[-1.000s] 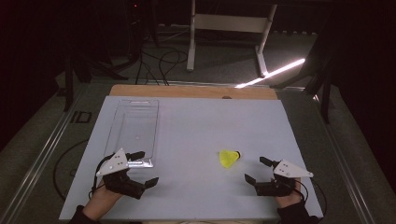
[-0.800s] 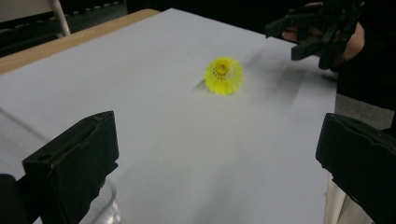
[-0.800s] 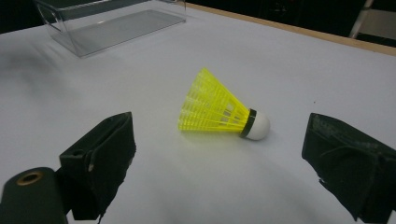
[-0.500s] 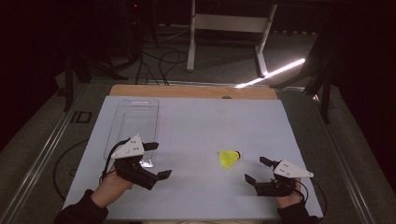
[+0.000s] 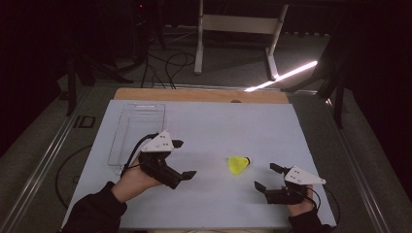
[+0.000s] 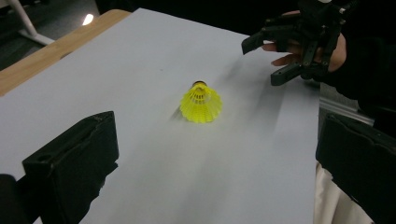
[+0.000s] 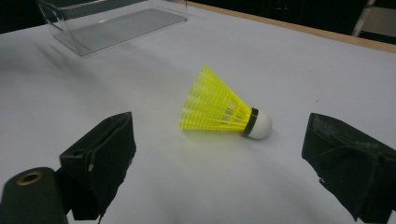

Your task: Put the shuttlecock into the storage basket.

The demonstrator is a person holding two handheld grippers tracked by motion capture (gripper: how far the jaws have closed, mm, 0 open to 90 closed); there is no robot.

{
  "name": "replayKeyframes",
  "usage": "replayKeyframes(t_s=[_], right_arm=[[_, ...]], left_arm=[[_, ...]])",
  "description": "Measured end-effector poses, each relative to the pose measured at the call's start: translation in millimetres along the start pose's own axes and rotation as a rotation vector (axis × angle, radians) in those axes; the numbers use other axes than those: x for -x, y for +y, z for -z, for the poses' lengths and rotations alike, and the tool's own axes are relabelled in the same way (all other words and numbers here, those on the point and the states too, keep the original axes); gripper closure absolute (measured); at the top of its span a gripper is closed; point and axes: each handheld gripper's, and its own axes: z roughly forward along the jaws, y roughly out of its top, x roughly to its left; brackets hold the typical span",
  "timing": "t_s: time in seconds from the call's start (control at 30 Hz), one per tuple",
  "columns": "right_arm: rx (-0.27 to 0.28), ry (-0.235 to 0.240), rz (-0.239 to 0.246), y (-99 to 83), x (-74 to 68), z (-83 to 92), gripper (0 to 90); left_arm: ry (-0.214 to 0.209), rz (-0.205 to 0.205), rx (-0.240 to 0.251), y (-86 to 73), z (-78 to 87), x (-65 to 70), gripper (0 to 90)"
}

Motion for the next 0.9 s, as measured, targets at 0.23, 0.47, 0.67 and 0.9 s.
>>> replayKeyframes(t_s=[0.23, 0.47, 0.67, 0.9], right_arm=[[0.002, 0.002, 0.001, -0.1, 0.1, 0.3, 9.5], [0.003, 0.002, 0.001, -0.2, 0.1, 0.2, 9.5], [0.001, 0.003, 0.003, -0.2, 0.3, 0.2, 9.5], [-0.002, 0.005, 0.002, -0.6, 0.7, 0.0, 9.5]], left_arm=[[-0.045, -0.024, -0.072, 14.9, -27.0, 1.9, 0.0], [-0.072, -0.043, -0.177, 24.3, -55.1, 2.8, 0.0], [-0.102, -0.076, -0.245, 30.4, -77.7, 3.6, 0.1], [-0.14, -0.084, -0.312, 35.6, -100.3, 7.3, 0.3]])
